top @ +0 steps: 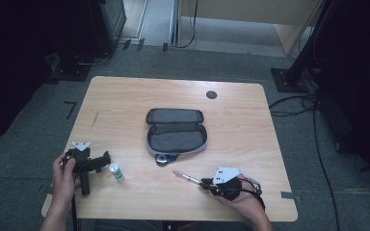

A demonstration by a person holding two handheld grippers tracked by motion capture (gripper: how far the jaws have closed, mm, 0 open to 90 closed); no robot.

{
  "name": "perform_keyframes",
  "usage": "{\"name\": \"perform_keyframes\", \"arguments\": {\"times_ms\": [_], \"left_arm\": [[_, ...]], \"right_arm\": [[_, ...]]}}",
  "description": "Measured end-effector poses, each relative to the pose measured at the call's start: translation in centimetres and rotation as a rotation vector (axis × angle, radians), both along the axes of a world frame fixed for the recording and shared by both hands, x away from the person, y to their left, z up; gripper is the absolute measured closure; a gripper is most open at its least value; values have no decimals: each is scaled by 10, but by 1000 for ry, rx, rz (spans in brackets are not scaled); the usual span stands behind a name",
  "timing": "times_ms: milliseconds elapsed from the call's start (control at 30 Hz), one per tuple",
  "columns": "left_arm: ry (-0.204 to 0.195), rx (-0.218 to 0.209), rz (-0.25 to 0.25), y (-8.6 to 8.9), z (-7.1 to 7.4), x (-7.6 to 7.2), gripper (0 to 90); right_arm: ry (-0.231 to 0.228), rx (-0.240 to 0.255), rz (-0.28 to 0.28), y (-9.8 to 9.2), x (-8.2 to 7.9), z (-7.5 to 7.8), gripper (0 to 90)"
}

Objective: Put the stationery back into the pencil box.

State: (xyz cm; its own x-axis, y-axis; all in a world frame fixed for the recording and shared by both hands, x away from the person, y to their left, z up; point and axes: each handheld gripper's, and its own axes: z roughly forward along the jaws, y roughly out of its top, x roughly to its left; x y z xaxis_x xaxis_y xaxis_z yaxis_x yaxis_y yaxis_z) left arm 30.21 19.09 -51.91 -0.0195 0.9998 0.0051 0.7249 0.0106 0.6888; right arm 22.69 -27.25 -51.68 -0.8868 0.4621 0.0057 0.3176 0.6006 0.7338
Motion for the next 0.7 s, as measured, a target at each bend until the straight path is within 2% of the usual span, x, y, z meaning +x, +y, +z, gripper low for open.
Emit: {"name": "perform_keyframes", "arguments": {"times_ms": [233,400,433,633,700], "left_arm": [[0,0,0,0,0,0,0],[0,0,0,0,0,0,0],[0,-1,1,0,0,0,0],[0,-1,1,0,0,0,0],[1,-1,0,0,0,0,0]], "right_arm": [[-1,12,1,-3,-2,4,816],[-27,29,2,-7,-5,16,816],[-42,43,-3,-9,-7,23,816],[-87,96,-21,-10,-5,42,816],[-95,97,-32,-9,-3,49,816]]}}
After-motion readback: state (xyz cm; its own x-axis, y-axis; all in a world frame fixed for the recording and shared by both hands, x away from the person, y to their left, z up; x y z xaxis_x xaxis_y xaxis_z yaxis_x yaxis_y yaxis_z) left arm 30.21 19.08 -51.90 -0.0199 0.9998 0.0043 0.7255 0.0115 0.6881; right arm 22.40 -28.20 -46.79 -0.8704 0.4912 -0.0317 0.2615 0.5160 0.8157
